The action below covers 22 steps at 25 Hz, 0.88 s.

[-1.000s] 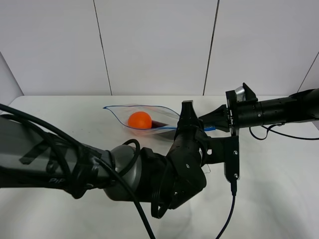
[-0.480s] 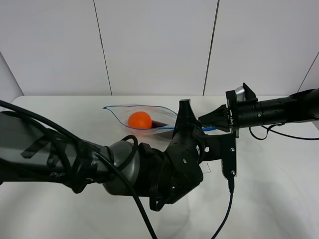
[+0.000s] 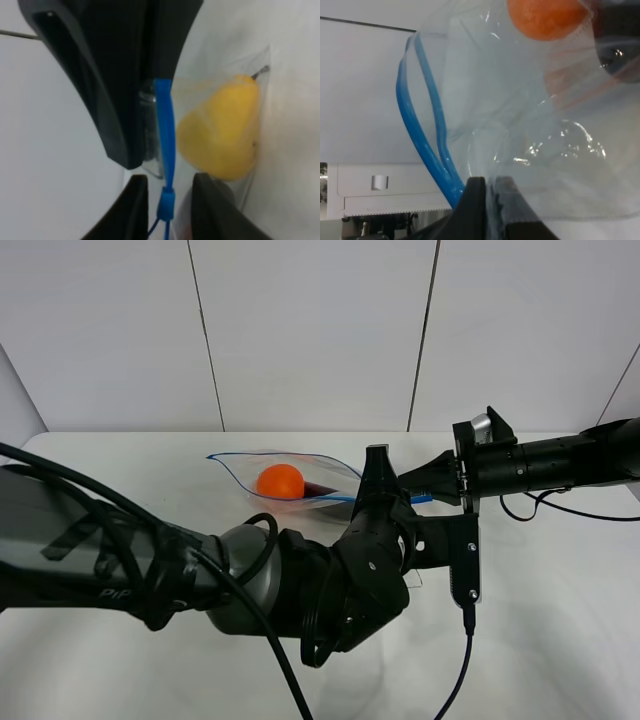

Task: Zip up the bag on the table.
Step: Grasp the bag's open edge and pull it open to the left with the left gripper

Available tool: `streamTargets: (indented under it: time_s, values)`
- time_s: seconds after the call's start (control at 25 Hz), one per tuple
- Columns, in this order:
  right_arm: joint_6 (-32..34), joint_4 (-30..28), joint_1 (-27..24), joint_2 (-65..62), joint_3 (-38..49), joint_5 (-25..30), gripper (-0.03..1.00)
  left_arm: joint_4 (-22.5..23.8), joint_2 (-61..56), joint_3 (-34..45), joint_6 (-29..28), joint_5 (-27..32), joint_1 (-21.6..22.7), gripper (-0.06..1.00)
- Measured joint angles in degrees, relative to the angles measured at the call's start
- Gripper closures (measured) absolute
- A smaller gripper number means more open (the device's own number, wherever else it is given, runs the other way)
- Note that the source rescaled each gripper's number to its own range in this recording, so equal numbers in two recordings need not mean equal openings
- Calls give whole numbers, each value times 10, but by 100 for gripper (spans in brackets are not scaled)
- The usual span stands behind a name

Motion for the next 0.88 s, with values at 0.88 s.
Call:
streamTargets:
  time_s: [0.88]
  values:
    - [0,0,2,0,0,0,97,10,0,14,17,41,-2,94]
